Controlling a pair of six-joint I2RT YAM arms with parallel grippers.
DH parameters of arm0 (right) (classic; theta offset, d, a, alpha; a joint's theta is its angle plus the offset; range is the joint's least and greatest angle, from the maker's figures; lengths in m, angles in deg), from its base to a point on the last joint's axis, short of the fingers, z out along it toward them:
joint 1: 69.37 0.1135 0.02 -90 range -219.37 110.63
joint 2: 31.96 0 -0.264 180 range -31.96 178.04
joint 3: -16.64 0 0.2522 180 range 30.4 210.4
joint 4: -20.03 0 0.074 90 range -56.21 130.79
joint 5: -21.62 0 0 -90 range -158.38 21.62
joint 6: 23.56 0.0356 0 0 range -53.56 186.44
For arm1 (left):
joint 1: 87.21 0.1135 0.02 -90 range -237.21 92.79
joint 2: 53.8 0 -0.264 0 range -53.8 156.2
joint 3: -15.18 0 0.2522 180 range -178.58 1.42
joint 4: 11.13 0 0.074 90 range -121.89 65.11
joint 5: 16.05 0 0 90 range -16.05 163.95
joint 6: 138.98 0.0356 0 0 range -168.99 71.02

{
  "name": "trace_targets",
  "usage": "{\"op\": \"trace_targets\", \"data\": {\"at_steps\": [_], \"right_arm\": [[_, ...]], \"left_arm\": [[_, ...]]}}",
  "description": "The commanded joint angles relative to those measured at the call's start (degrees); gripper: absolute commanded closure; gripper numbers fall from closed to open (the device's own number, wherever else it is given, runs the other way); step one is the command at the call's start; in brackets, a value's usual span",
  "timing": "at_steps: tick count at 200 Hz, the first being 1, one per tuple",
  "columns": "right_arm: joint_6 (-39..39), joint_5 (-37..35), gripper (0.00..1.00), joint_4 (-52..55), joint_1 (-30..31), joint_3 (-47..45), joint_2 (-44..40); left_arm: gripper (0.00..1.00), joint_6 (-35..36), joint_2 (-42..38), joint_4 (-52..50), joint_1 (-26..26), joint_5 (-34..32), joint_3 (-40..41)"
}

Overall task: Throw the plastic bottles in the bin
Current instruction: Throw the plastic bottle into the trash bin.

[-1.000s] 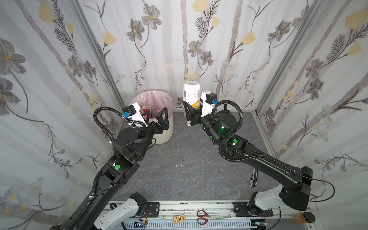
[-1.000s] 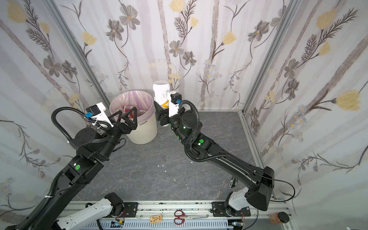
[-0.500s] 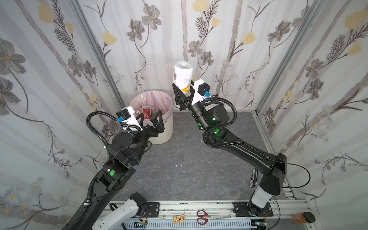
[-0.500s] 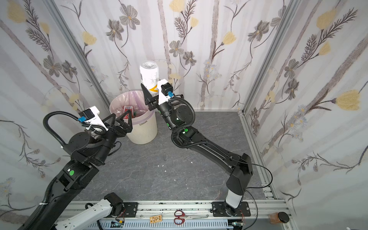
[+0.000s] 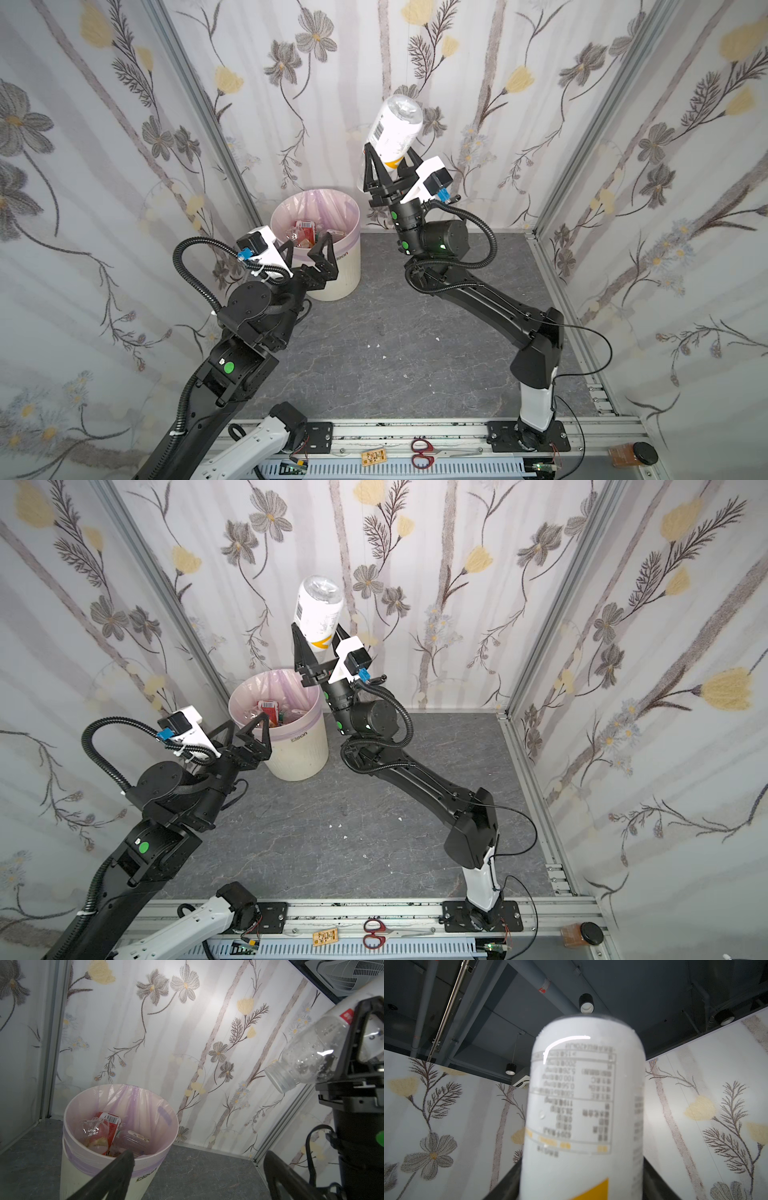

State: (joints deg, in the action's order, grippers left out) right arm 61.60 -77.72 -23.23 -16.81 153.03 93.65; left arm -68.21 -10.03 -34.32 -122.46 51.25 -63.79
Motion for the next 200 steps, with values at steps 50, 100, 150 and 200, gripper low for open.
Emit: {"op": "trace_targets", "data": {"at_steps": [50,100,150,200], "right_arm": [[10.08,6.62,0.0,29.48,-5.07,25.41,16.06],[5.19,6.71,0.0,35.16,-4.56,23.16,8.29],[0.76,1.87,0.0,37.05,-4.35,11.44,-2.48],[-2.27,-8.32,0.0,38.57,-6.88,-9.12,-16.98]], "left_arm": [[0.0,-0.02,-1.93,-1.71,0.34,-0.78,0.93],[0.0,-2.07,-1.76,-2.08,0.24,0.59,2.36],[0.0,-3.43,0.9,-1.91,0.33,2.72,2.27],[0.0,-2.89,4.82,-0.71,0.28,3.51,2.85]]}}
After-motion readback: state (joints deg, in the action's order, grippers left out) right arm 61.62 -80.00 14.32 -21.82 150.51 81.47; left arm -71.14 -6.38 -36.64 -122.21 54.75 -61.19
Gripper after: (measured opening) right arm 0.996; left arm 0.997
